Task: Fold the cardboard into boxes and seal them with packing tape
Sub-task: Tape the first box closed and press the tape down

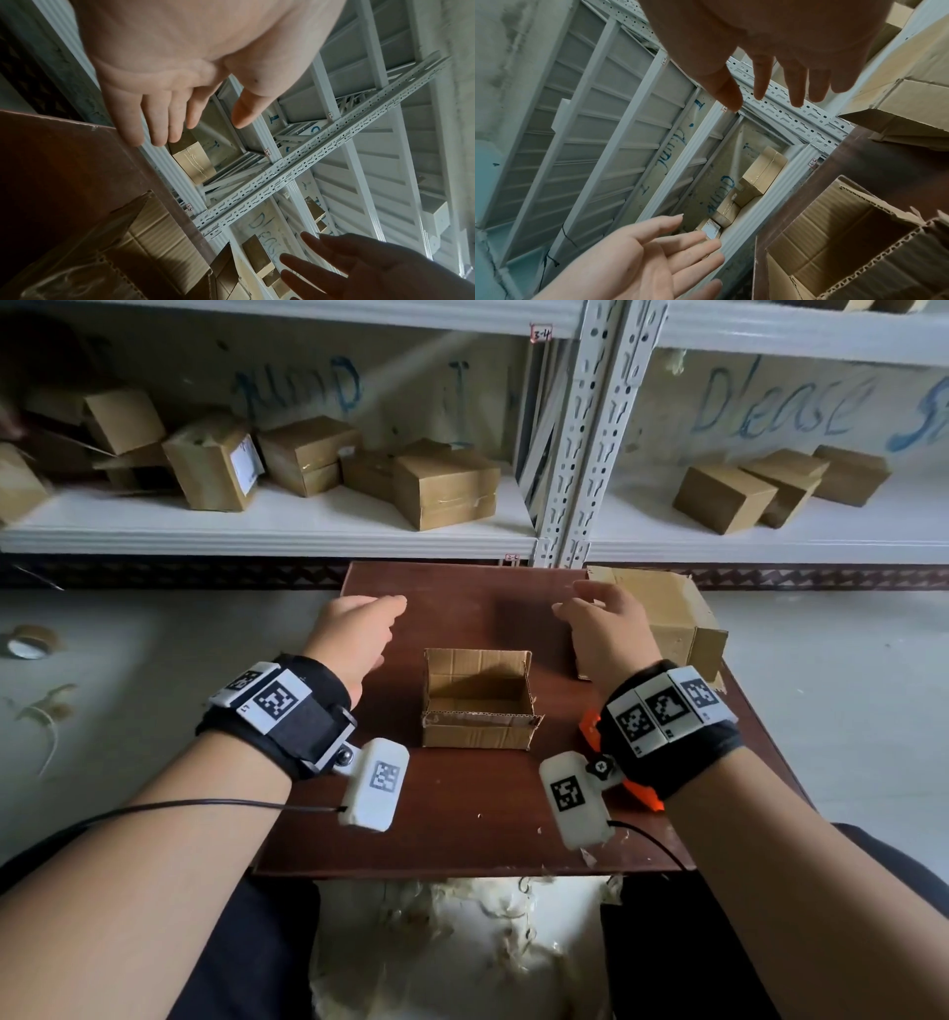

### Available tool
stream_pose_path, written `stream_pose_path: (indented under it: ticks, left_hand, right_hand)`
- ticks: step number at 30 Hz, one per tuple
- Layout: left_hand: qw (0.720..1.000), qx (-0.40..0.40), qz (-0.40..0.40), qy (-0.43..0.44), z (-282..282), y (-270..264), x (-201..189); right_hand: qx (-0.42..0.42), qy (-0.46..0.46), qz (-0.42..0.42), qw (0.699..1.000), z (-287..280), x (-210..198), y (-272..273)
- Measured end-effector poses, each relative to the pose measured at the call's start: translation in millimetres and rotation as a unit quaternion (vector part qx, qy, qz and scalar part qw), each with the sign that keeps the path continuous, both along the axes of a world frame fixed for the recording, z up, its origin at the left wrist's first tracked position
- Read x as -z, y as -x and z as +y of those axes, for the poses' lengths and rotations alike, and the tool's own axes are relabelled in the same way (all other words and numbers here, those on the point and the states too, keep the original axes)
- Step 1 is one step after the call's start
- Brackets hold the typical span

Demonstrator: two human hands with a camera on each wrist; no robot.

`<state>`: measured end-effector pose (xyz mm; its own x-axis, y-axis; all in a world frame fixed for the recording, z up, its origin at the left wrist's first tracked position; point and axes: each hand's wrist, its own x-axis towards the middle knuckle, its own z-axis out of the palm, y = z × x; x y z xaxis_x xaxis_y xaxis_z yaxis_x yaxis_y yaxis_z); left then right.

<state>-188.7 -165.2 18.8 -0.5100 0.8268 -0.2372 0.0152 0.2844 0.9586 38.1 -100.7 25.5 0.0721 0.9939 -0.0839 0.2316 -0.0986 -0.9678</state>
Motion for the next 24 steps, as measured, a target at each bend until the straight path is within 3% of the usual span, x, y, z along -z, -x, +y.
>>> stream_pose_path:
  ticks: [5,9,12,15,18,24]
  left_hand:
    - [0.999,0.012,0.036,0.016,3,-17,13]
    - [0.988,0.057,0.103,0.097,2,-39,35]
    - [0.985,0.053,0.079,0.143,4,-44,48]
    - [0.986,0.044,0.031,0.155,5,-51,53]
    - [0.989,0.034,-0.005,0.143,6,-53,54]
    - [0.993,0.025,-0.002,0.114,13,-51,37]
  right_hand:
    - [-0.008,0.024,-0.03,0.999,3,12,12]
    - [-0.029,0.099,-0.058,0.993,-4,31,34]
    - [-0.019,0.134,-0.126,0.983,-2,51,45]
    - [-0.005,0.192,-0.132,0.972,-3,62,50]
    - [-0.063,0.243,-0.152,0.956,-3,72,50]
    - [-0.065,0.229,-0.087,0.967,-13,39,53]
